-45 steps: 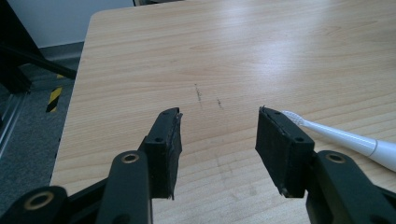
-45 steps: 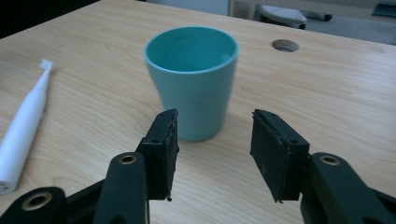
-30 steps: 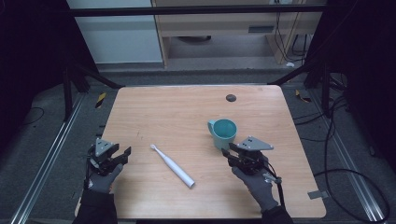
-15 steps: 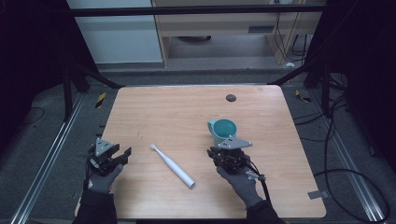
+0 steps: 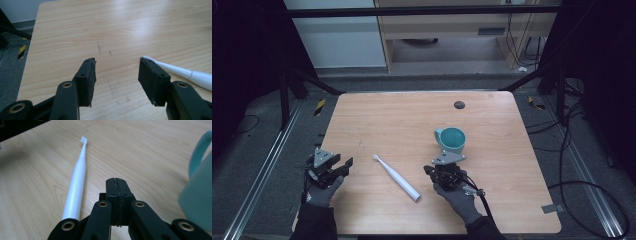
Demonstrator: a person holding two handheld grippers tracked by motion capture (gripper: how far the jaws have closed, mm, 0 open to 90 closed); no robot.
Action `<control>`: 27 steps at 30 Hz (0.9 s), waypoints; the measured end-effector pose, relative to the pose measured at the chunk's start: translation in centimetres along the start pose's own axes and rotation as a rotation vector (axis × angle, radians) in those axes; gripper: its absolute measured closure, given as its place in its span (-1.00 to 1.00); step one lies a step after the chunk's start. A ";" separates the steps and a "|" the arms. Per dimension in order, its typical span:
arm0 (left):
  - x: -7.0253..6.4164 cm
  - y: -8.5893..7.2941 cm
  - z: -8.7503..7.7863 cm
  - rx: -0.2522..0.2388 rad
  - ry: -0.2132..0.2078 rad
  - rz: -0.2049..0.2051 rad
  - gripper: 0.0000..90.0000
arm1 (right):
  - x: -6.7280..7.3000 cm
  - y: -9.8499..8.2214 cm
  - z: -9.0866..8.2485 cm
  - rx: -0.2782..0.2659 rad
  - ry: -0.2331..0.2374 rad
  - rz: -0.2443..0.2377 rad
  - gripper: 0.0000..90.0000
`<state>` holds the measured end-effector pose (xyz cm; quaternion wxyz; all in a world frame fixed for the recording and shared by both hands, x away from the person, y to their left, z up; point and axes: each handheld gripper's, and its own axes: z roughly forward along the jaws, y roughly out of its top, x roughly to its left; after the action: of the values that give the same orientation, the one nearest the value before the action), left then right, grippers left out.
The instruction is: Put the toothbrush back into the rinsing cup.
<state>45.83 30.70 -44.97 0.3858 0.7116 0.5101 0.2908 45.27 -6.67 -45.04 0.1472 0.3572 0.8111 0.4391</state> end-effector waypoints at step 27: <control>-0.2 -0.2 0.2 0.016 -0.004 0.012 0.04 | 3.0 -1.5 3.7 0.117 0.059 -0.044 1.00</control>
<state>45.86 30.54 -45.24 0.3796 0.7183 0.5073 0.2875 44.52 -2.83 -48.20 0.1118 0.3342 0.8470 0.3980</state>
